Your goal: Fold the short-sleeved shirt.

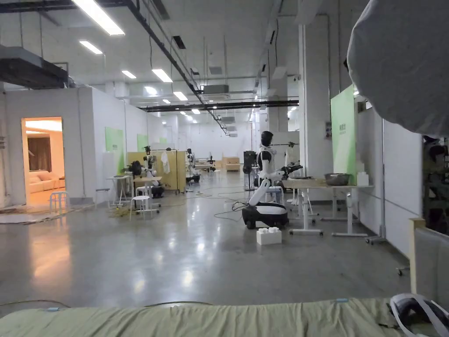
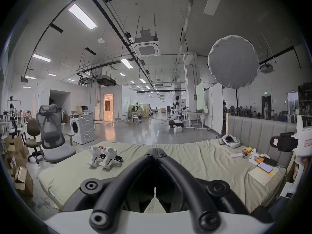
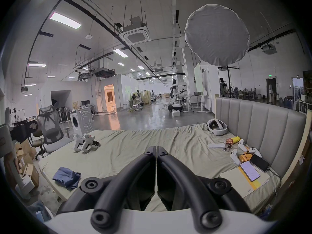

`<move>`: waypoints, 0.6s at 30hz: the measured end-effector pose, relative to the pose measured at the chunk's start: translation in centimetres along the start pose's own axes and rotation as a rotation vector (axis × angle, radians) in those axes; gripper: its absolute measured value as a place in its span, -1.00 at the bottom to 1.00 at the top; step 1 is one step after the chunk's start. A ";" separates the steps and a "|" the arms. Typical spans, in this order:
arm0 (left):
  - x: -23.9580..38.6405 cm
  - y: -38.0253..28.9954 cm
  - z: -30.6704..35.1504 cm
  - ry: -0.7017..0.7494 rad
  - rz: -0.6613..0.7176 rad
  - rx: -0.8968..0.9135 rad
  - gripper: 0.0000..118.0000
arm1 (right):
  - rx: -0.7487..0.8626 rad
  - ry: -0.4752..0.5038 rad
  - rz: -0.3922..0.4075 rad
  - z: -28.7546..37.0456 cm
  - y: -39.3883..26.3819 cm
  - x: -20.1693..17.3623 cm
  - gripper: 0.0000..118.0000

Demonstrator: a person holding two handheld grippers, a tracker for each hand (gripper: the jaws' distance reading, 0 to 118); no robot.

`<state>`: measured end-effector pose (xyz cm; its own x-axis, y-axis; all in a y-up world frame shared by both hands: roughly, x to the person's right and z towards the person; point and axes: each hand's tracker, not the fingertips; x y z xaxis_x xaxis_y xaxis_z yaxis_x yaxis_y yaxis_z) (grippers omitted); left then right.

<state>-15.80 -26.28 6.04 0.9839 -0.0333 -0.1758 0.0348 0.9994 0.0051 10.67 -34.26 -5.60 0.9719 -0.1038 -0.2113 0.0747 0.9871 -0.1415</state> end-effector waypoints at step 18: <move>0.0 0.6 1.6 -0.093 -0.019 0.059 -0.99 | 0.016 0.010 0.033 0.1 0.2 -0.9 -0.95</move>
<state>-15.51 -25.72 7.58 0.9949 -0.0555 -0.0843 0.0608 0.9963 0.0612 9.87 -33.99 -5.33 0.9716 -0.0720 -0.2252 0.0460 0.9919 -0.1188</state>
